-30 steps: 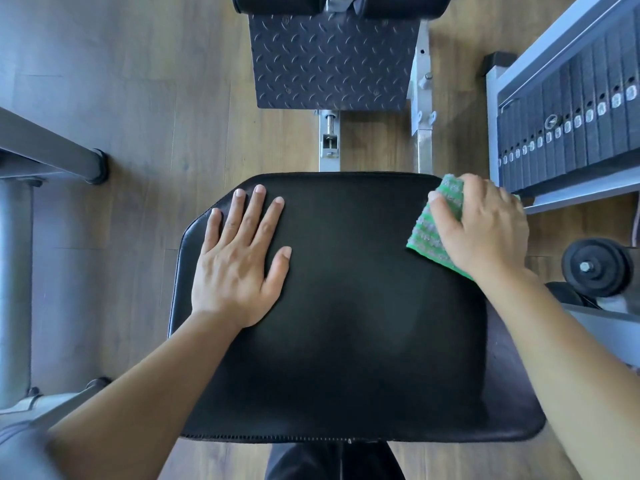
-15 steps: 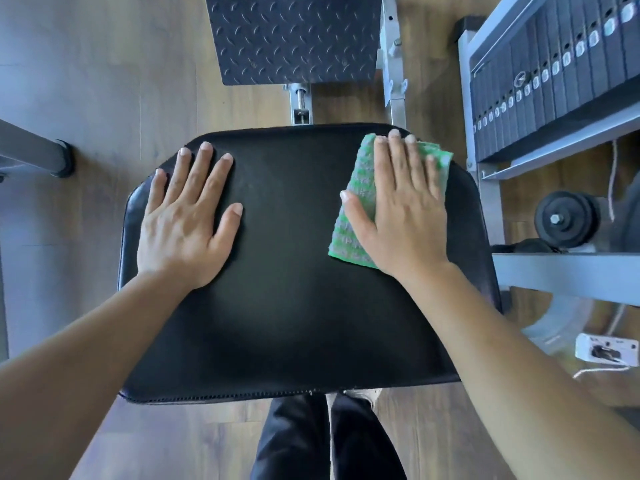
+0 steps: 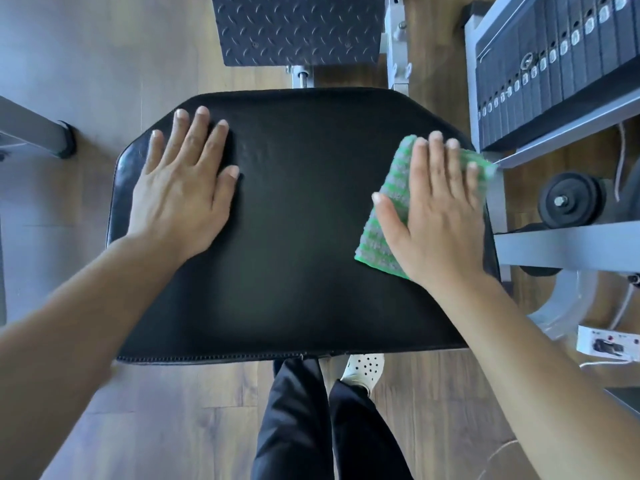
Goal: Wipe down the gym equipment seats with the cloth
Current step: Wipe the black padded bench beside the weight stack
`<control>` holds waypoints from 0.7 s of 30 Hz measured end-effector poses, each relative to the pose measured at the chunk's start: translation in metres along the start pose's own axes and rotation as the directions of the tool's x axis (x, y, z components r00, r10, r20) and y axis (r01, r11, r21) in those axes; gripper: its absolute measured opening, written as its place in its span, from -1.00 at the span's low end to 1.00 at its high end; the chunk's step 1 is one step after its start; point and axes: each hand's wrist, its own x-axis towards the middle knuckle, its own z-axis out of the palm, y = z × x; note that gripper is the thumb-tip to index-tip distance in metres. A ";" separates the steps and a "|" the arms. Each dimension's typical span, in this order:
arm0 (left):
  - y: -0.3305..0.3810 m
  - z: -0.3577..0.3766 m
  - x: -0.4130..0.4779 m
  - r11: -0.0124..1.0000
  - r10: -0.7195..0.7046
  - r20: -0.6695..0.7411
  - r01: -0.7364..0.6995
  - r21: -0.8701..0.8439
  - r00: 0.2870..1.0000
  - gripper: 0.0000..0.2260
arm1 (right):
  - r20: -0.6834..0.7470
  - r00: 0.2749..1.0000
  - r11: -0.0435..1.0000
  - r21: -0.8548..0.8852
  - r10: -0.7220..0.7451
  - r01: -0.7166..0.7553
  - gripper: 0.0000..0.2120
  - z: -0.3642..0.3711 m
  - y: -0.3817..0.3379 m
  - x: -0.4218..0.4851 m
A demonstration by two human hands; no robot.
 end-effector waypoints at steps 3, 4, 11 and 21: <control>0.024 -0.003 -0.020 0.993 0.025 -0.010 -0.026 -0.113 1.000 -0.46 | 0.004 0.996 0.996 0.003 -0.094 0.094 -0.27 0.003 -0.022 0.010; 0.032 -0.002 -0.029 0.991 0.048 -0.007 -0.049 -0.127 0.999 -0.46 | 0.004 0.993 0.993 0.003 -0.120 0.120 -0.27 0.004 -0.027 0.008; 0.056 0.017 -0.061 0.994 0.069 0.030 -0.067 -0.085 0.997 -0.46 | -0.010 0.995 0.995 -0.002 -0.099 0.099 -0.29 -0.002 0.009 -0.037; 0.059 0.020 -0.060 0.998 0.038 0.015 -0.037 -0.054 0.999 -0.46 | 0.025 0.996 0.997 -0.002 -0.081 0.081 -0.29 -0.003 -0.009 -0.040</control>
